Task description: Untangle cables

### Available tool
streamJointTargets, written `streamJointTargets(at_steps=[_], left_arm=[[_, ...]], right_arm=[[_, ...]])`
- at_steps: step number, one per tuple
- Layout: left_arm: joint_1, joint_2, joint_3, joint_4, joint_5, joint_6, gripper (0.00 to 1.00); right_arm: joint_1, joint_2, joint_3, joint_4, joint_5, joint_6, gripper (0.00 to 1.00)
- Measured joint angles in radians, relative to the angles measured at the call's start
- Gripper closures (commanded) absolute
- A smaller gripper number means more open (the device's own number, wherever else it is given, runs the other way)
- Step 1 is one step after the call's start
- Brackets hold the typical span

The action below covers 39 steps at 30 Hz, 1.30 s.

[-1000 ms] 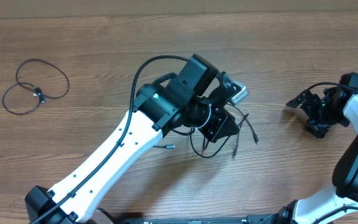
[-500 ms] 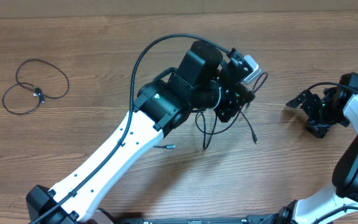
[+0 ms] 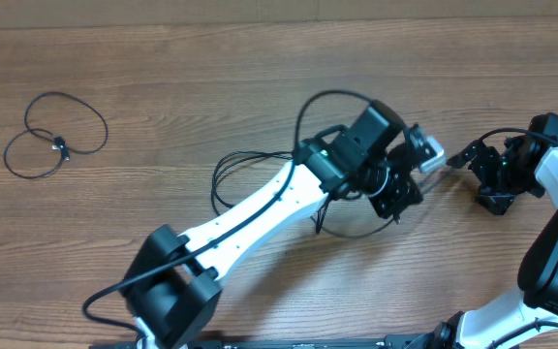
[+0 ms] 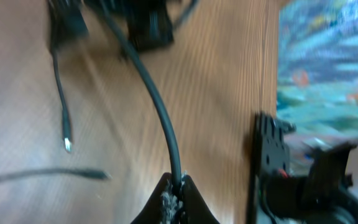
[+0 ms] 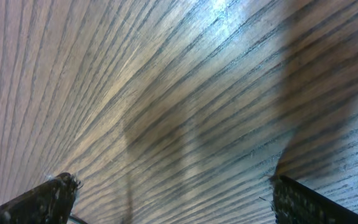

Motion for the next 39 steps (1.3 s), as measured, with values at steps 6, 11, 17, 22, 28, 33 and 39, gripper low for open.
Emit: streamJointTargets(at_steps=[6,11,17,22,28,33,39], left_arm=[[-0.008,0.048,-0.001,-0.095,0.031,-0.019,0.96],[-0.014,0.106,-0.001,-0.117,0.034,-0.023,0.96],[-0.014,0.191,-0.001,-0.134,0.034,-0.049,0.92],[-0.014,0.207,-0.001,-0.147,0.035,-0.075,0.74],[-0.002,0.207,-0.001,-0.153,0.076,-0.102,0.36],[0.031,0.203,-0.001,-0.159,0.121,-0.106,0.34],[0.069,0.152,-0.001,-0.182,0.138,-0.105,0.34]], right_arm=[[0.000,0.000,0.000,0.001,0.000,0.000,0.00],[0.000,0.000,0.000,0.001,0.000,0.000,0.00],[0.000,0.000,0.000,0.001,0.000,0.000,0.00],[0.000,0.000,0.000,0.001,0.000,0.000,0.00],[0.000,0.000,0.000,0.001,0.001,0.000,0.00],[0.000,0.000,0.000,0.001,0.000,0.000,0.00],[0.000,0.000,0.000,0.001,0.000,0.000,0.00]])
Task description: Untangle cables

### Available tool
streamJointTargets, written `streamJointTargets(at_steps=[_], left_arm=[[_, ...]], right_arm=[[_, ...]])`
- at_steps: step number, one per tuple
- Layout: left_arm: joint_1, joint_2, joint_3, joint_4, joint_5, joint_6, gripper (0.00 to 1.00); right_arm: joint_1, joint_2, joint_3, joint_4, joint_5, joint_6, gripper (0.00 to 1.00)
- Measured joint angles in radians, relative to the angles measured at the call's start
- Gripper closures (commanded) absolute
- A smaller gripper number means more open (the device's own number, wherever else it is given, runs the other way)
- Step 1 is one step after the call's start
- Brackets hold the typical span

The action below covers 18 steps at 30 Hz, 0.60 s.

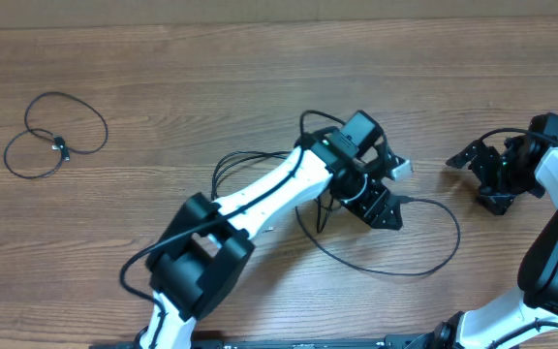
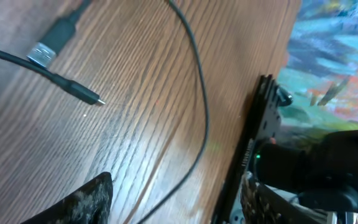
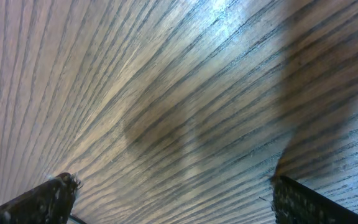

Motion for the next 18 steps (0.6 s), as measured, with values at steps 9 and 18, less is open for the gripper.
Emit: streamJointTargets(at_steps=[9,18], left_arm=[[0.064,-0.143,0.003,-0.038,-0.031,-0.029,0.30],[0.192,-0.160,0.006,-0.243,-0.281,-0.165,0.26]], right_arm=[[0.000,0.000,0.000,0.000,0.000,0.000,0.00],[0.000,0.000,0.000,0.000,0.000,0.000,0.00]])
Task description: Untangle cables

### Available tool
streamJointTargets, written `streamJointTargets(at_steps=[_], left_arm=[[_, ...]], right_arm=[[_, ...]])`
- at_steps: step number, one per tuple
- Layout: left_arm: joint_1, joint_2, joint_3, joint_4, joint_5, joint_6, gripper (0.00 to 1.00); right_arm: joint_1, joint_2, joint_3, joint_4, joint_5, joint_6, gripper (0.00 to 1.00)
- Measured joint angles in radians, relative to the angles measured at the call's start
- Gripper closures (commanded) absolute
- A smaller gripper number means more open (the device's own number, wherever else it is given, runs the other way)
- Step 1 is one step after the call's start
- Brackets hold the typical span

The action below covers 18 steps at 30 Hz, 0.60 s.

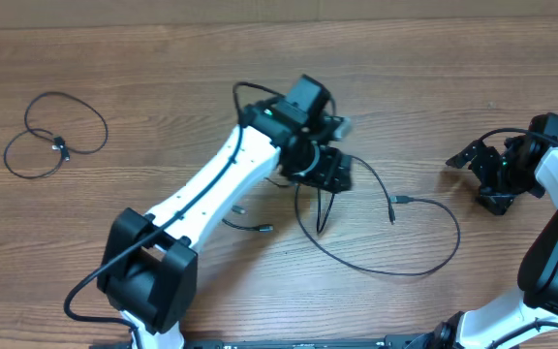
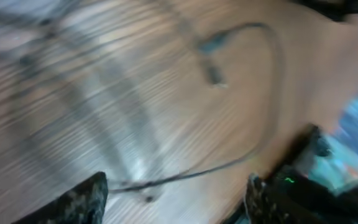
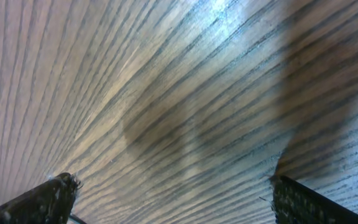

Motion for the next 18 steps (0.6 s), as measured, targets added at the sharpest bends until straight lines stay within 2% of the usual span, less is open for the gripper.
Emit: streamJointTargets(at_steps=[4,6,11,12,13,15,18], left_arm=[[0.035,0.000,0.000,-0.076,-0.125,-0.037,0.13],[0.037,0.000,-0.002,-0.091,-0.168,-0.047,0.00],[0.035,0.000,-0.017,-0.108,-0.217,-0.057,0.00],[0.034,0.000,-0.024,-0.108,-0.222,-0.057,0.05],[0.032,0.000,-0.033,-0.105,-0.226,-0.062,0.19],[0.032,0.000,-0.055,-0.098,-0.229,-0.068,0.35],[0.032,0.000,-0.096,-0.080,-0.235,-0.069,0.55]], right_arm=[[0.000,0.000,0.000,0.000,0.000,0.000,0.00],[0.000,0.000,0.000,0.000,0.000,0.000,0.00],[0.000,0.000,0.000,0.000,0.000,0.000,0.00],[0.000,0.000,0.000,0.000,0.000,0.000,0.00],[0.000,0.000,0.000,0.000,0.000,0.000,0.00],[0.000,0.000,0.000,0.000,0.000,0.000,0.00],[0.000,0.000,0.000,0.000,0.000,0.000,0.00]])
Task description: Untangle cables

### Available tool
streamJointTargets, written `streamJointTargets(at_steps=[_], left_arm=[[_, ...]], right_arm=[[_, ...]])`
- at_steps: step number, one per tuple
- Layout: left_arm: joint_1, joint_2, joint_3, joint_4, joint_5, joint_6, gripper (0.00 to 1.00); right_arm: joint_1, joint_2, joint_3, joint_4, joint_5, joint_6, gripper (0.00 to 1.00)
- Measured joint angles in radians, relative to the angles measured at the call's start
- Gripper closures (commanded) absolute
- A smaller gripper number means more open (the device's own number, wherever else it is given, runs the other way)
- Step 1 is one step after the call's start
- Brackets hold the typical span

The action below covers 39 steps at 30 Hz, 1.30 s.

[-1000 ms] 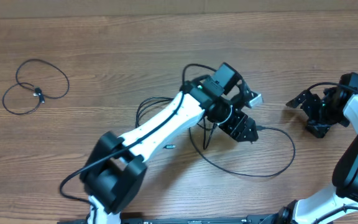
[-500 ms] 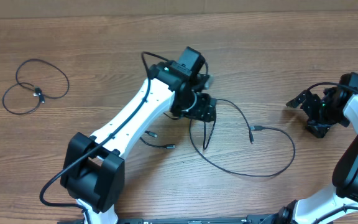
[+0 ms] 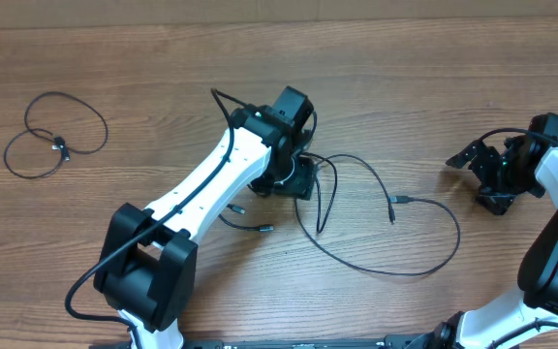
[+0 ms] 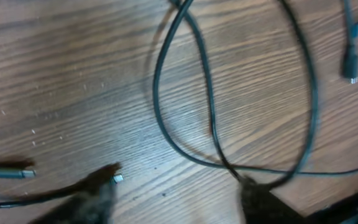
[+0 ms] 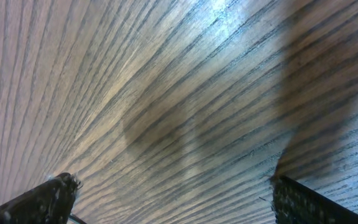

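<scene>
A long black cable (image 3: 424, 271) lies in a wide arc right of the table's middle, its plug end (image 3: 392, 208) pointing inward. Its crossing loops (image 4: 207, 93) fill the left wrist view. A shorter cable (image 3: 250, 226) with small plugs lies beside the left arm; one plug (image 4: 8, 173) shows at the wrist view's left edge. My left gripper (image 3: 298, 182) (image 4: 179, 199) is open over the tangle, nothing between its blurred fingers. My right gripper (image 3: 473, 179) (image 5: 179, 199) is open over bare wood at the far right.
A separate thin black cable (image 3: 56, 136) lies coiled in two loops at the far left of the wooden table (image 3: 163, 58). The left arm (image 3: 211, 204) stretches diagonally from the front edge to the middle.
My left gripper has shifted a little left and toward the front, still open, and now looks down on the crossed loops. The long cable and the right arm have not moved.
My left gripper was shut on the black cable close to the right gripper. Then it was open, with the cable lying in a wide arc on the table. It then stood farther left, and now is over the tangle at the middle. The right gripper stayed open and still.
</scene>
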Motion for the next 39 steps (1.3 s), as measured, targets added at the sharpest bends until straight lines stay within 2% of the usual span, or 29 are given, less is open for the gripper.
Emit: streamJointTargets(at_steps=[4,6,8,9,11,13,16,24,28,39], left_arm=[[0.000,0.000,-0.077,0.054,-0.005,-0.014,0.69],[-0.002,0.000,-0.112,0.082,-0.005,-0.029,0.69],[-0.007,0.000,-0.146,0.098,-0.002,-0.060,0.80],[-0.012,0.000,-0.161,0.107,0.001,-0.074,0.80],[-0.019,0.000,-0.183,0.123,0.004,-0.098,0.78],[-0.024,0.000,-0.205,0.160,0.007,-0.127,0.70],[-0.033,0.000,-0.244,0.230,0.007,-0.180,0.66],[-0.045,0.000,-0.283,0.305,0.007,-0.253,0.65],[-0.049,0.000,-0.285,0.338,0.007,-0.261,0.62],[-0.085,0.000,-0.286,0.356,-0.039,-0.264,0.64]], right_arm=[[0.000,0.000,0.000,0.000,0.000,0.000,0.00],[0.000,0.000,0.000,0.001,0.000,0.000,0.00],[0.000,0.000,0.000,0.000,0.000,0.000,0.00],[0.000,0.000,0.000,0.000,0.000,0.001,0.00],[0.000,0.000,0.000,0.000,0.000,0.000,0.00],[0.000,0.000,0.000,0.000,0.000,0.000,0.00],[0.000,0.000,0.000,0.000,0.000,0.000,0.00],[0.000,0.000,0.000,0.000,0.000,0.000,0.00],[0.000,0.000,0.000,0.000,0.000,0.000,0.00],[0.000,0.000,0.000,0.000,0.000,0.000,0.00]])
